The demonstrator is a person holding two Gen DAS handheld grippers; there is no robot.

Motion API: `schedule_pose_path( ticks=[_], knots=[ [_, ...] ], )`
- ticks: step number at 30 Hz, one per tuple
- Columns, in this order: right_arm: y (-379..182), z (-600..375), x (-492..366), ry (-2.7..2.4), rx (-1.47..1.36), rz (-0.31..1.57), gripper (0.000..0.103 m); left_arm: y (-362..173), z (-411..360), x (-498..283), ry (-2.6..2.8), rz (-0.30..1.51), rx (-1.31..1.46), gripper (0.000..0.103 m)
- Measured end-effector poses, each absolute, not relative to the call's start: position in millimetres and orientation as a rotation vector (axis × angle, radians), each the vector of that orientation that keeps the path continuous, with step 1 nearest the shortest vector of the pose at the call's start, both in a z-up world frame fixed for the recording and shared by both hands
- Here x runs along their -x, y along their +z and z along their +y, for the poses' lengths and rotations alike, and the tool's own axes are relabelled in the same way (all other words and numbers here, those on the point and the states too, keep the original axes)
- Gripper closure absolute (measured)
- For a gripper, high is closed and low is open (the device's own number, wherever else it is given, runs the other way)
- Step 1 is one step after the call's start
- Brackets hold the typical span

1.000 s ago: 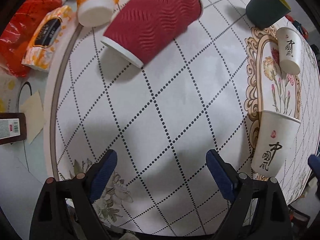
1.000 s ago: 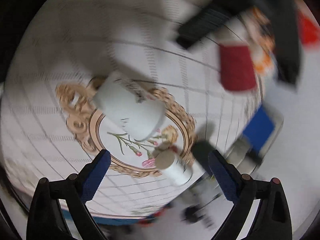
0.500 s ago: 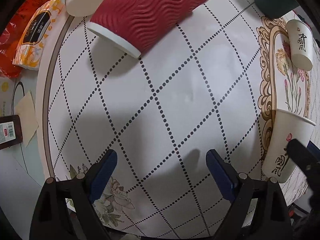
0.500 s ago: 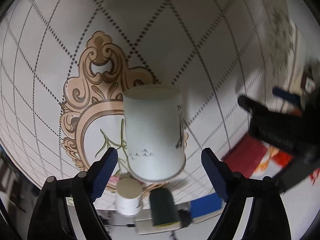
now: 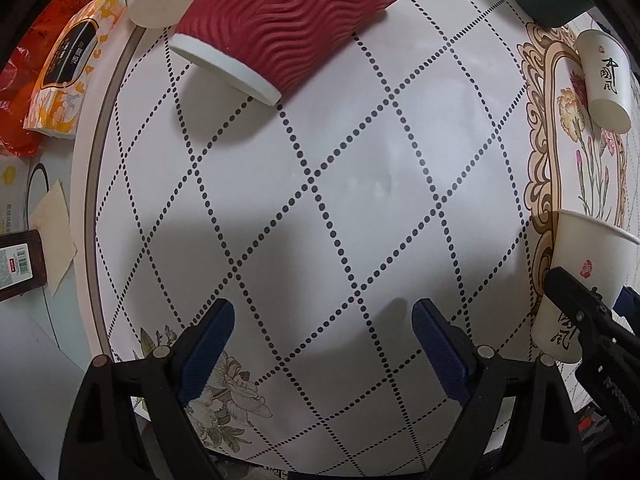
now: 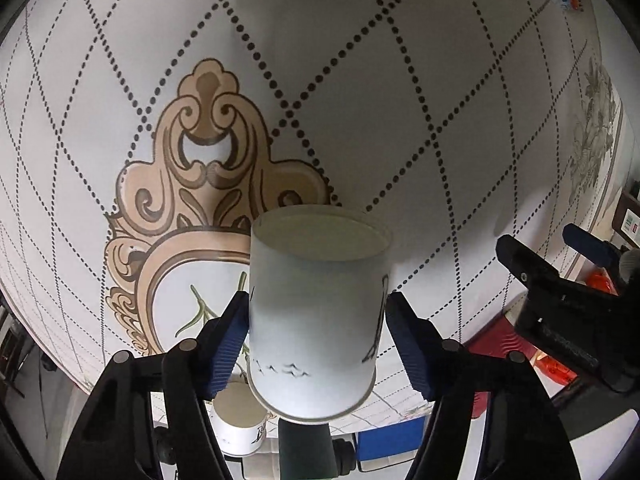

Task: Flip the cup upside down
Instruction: 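Rotate the held cup with the right tool to turn its rim downward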

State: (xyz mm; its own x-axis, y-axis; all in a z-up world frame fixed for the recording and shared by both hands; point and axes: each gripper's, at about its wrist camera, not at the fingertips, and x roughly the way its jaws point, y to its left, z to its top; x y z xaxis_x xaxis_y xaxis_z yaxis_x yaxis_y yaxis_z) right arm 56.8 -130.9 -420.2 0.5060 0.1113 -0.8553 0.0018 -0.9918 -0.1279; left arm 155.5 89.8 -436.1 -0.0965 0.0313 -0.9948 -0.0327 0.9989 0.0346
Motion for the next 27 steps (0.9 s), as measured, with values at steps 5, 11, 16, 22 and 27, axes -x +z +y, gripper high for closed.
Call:
schedule_pose_path(
  ticks=[5, 11, 16, 22, 27],
  knots=[
    [-427.5, -124.1, -67.2, 1.501, 2.623, -0.090, 0.037, -435.9, 93.2, -150.7, 0.060, 1.668, 0.001, 0.012],
    [-427.3, -117.4, -73.4, 1.502, 2.599, -0.072, 0.038, -435.8, 96.1, -145.5, 0.065, 1.672, 0.006, 0.012],
    [-432.6, -113.8, -69.5, 1.495, 2.572, -0.017, 0.039, -433.6, 97.8, -144.1, 0.066, 1.670, 0.010, 0.012],
    [-429.0, -91.2, -77.6, 1.449, 2.454, 0.207, 0.040, -429.5, 98.7, -142.6, 0.078, 1.668, 0.008, 0.012],
    [-421.8, -69.5, -92.9, 1.365, 2.273, 0.497, 0.040, -427.0, 98.5, -139.2, 0.082, 1.665, -0.003, 0.012]
  ],
)
